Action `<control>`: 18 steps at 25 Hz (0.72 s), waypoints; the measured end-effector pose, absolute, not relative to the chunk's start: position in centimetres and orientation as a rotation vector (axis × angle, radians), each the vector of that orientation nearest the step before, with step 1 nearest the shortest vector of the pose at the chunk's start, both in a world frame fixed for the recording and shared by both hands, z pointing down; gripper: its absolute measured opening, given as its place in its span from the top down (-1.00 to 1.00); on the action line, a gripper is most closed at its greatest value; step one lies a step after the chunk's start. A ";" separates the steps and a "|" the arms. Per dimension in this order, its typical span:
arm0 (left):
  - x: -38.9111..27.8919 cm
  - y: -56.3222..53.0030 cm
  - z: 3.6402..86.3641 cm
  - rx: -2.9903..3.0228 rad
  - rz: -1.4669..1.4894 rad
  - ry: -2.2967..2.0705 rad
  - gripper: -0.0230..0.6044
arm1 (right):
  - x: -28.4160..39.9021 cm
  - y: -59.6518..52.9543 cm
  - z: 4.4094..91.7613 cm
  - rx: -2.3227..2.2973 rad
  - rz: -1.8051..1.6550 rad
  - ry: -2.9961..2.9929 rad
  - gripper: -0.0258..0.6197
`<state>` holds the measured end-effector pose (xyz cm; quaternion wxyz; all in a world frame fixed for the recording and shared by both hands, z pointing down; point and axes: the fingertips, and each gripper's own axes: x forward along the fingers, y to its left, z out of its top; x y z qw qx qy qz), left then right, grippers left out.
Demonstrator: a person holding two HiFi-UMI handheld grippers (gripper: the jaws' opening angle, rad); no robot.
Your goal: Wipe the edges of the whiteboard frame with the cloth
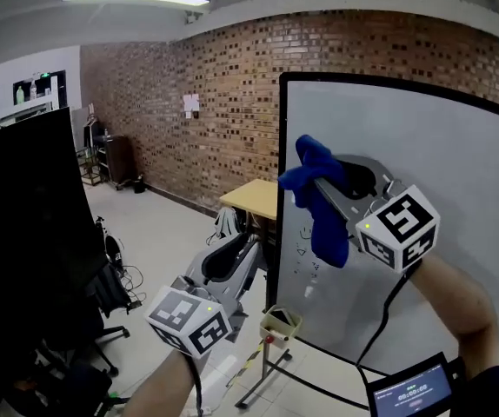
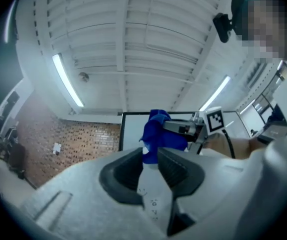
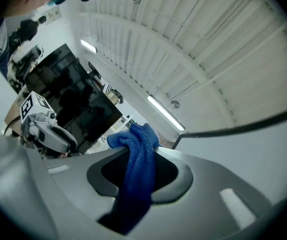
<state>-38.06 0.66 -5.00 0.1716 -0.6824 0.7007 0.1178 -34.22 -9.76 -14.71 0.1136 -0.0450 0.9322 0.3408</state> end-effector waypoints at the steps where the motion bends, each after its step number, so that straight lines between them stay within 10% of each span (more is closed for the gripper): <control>1: -38.8 0.3 -5.9 -1.933 0.334 1.972 0.62 | -35.3 -10.3 -16.7 -0.179 1.054 2.725 0.62; 18: -40.9 -0.9 -4.7 -2.026 0.252 1.855 0.62 | -47.5 -20.9 -35.4 -1.068 1.964 2.682 0.64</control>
